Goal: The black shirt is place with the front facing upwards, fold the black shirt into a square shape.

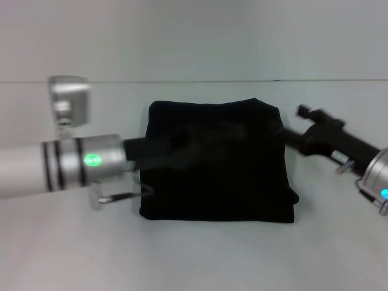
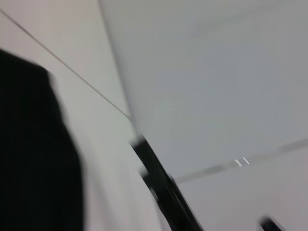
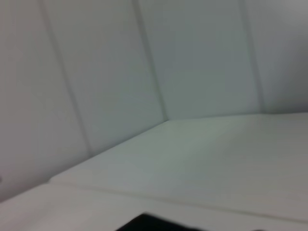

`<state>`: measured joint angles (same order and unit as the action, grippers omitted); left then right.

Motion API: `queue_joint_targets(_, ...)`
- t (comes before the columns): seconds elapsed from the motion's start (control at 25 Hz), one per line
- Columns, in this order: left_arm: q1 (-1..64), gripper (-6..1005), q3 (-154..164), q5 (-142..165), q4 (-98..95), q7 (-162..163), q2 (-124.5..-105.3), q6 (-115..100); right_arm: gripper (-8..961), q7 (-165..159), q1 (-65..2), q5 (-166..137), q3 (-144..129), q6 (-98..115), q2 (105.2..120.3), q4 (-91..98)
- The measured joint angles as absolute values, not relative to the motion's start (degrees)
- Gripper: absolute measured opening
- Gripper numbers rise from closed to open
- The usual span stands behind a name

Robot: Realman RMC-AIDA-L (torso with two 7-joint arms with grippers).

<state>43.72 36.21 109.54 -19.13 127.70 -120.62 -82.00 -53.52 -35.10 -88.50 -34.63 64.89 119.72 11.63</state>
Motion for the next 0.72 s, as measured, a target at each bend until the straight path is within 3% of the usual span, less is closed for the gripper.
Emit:
queue_joint_targets(0.08, 42.88, 791, 36.20, 109.24, -19.41, 128.10, -119.81, -81.53, 918, -53.51, -35.72, -89.80, -36.56, 64.38, 119.88, 11.54)
queue_joint_targets(0.16, 39.91, 822, 35.96, 107.79, -19.36, 128.75, -117.18, -79.09, 918, -53.56, -36.42, -90.58, -38.49, 61.80, 120.08, 11.07)
queue_joint_targets(0.36, 38.29, 900, 35.13, 107.63, -19.31, 128.86, -115.85, -77.86, 917, -53.92, -37.13, -90.60, -39.90, 53.78, 120.23, 9.73)
queue_joint_targets(0.72, 37.87, 896, 35.43, 108.06, -19.12, 128.90, -114.40, -77.48, 916, -54.29, -36.56, -90.19, -37.80, 50.44, 119.95, 10.04)
